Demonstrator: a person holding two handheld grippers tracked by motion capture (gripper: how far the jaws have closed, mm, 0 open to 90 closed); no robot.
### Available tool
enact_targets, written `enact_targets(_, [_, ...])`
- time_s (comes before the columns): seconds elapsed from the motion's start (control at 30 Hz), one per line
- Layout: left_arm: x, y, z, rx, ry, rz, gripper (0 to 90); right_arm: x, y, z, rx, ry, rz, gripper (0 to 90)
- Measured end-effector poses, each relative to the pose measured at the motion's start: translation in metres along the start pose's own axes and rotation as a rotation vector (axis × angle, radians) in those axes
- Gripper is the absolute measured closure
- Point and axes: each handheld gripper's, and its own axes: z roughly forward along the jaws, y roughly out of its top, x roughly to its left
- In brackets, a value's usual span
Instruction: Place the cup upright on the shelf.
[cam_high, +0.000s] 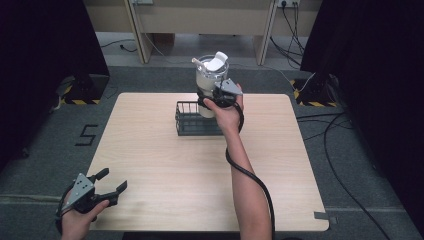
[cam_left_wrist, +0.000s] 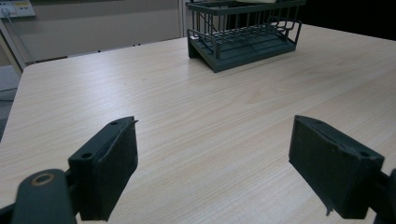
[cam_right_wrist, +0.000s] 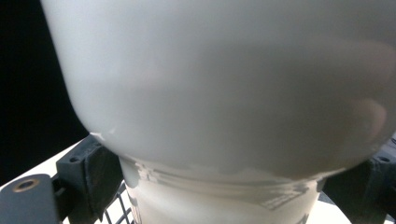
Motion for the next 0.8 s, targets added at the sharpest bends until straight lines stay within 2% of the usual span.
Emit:
enact_targets(0.27, [0.000, 0.000, 0.000, -0.001, 0.000, 0.000, 14.9, -0.001, -0.004, 0.005, 0.012, -0.006, -0.001, 10.5])
enact_targets(0.8, [0.000, 0.000, 0.000, 0.000, 0.000, 0.002, 14.9, -0.004, -0.028, 0.018, 0.075, -0.025, 0.001, 10.4])
